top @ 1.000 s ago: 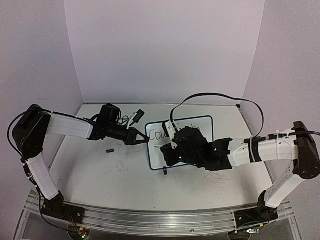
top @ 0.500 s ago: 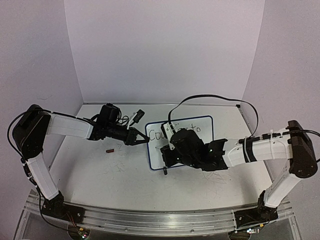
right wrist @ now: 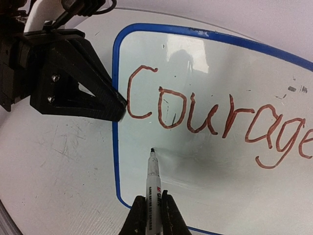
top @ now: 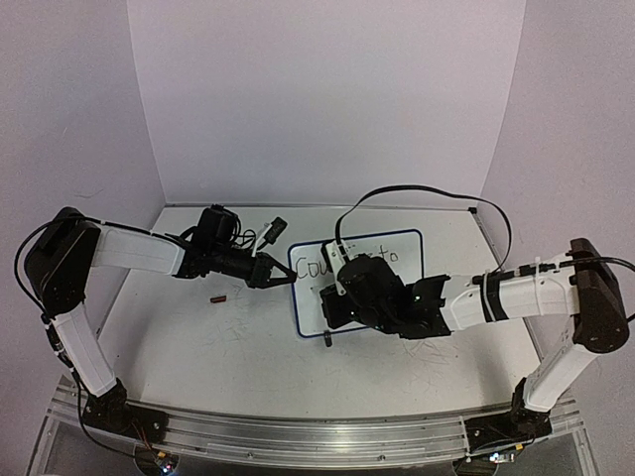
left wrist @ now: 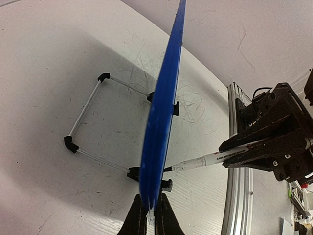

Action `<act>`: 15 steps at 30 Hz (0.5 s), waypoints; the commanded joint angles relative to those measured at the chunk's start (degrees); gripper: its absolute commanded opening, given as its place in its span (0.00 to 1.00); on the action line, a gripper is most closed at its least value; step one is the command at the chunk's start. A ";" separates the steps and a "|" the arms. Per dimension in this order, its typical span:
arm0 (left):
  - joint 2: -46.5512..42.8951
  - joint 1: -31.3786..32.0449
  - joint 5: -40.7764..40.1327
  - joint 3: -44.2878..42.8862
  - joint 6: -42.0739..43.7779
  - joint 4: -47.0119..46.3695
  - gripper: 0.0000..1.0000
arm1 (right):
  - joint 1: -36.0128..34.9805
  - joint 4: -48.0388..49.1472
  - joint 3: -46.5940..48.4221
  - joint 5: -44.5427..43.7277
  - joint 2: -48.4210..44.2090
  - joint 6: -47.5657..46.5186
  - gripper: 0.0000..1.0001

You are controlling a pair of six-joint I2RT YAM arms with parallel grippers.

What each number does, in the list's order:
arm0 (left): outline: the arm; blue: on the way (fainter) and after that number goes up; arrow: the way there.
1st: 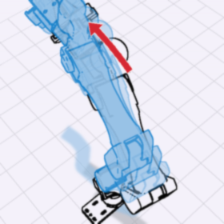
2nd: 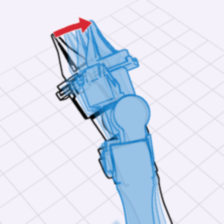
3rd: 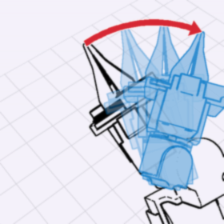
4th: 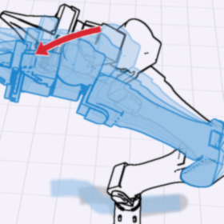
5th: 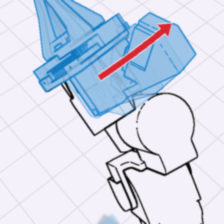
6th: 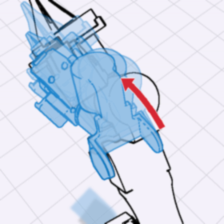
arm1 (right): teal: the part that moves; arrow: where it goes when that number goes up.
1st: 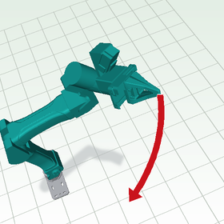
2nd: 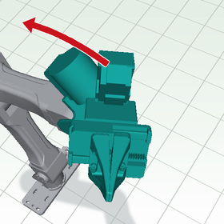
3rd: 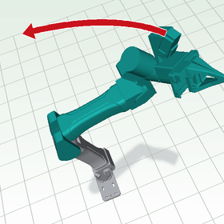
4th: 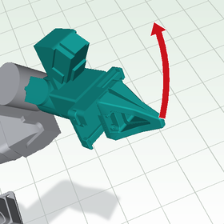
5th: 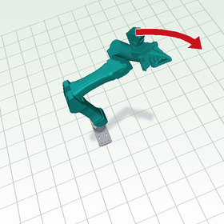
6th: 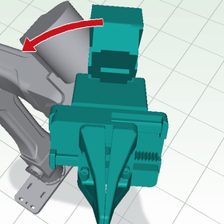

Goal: Write a sentence on the whiteboard

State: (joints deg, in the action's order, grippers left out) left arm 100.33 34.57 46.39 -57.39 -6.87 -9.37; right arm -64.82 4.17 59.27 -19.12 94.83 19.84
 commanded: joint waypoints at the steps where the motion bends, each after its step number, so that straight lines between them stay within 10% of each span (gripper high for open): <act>1: -0.93 0.80 -1.12 -0.84 1.42 3.85 0.00 | -0.23 1.29 1.38 -1.81 1.10 1.30 0.00; 15: -0.93 0.80 -0.96 -0.83 1.42 3.96 0.00 | -0.53 0.58 -1.09 -0.63 0.53 4.17 0.00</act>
State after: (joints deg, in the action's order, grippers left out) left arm 100.33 34.57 46.40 -57.39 -6.87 -9.37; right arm -64.82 4.02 59.06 -19.19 94.85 22.66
